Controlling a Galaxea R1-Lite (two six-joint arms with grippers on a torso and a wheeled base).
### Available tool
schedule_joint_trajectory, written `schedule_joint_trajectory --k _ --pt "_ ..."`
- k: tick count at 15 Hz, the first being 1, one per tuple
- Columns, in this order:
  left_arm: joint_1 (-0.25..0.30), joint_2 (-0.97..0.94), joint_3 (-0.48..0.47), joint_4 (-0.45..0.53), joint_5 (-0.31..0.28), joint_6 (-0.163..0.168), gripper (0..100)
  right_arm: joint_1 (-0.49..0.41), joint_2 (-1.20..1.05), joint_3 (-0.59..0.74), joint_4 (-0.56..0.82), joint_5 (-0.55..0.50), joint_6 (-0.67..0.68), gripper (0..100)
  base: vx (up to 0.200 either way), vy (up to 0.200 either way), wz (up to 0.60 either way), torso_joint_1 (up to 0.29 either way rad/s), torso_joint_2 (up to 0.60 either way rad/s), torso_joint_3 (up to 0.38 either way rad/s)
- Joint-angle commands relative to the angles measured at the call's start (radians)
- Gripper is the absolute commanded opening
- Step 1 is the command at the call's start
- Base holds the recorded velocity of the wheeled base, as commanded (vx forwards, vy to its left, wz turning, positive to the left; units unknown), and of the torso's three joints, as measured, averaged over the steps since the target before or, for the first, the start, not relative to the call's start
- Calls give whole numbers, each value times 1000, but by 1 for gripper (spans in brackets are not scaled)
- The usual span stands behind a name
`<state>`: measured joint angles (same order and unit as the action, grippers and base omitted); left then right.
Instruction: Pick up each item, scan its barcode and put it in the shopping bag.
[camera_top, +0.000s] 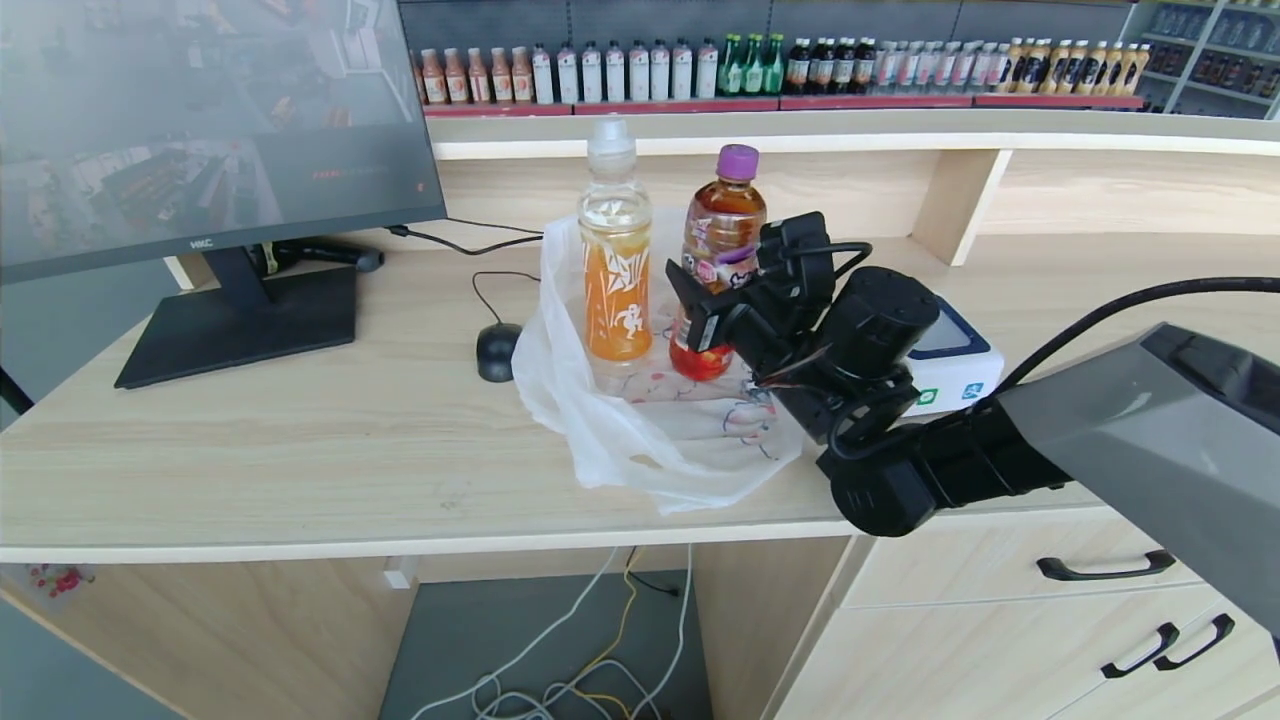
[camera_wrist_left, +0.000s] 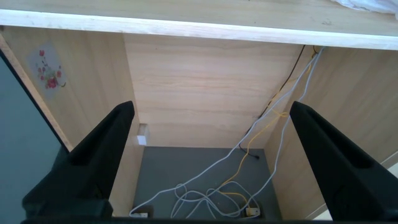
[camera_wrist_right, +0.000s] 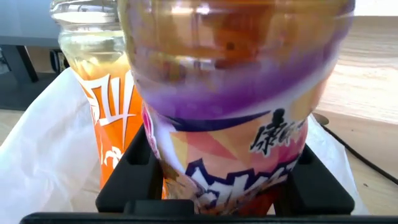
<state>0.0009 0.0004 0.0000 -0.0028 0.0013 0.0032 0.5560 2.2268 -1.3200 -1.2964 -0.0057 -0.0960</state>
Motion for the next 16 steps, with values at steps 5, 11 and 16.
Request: schedule_joint_trajectory --k 5,11,16 --pt "1 0 0 0 0 0 100 -18 45 28 -40 1 2 0 0 0 0 0 0 0" --pt "1 0 0 0 0 0 100 -18 42 28 -40 1 16 0 0 0 0 0 0 0" --pt "1 0 0 0 0 0 100 -16 31 53 -44 7 16 0 0 0 0 0 0 0"
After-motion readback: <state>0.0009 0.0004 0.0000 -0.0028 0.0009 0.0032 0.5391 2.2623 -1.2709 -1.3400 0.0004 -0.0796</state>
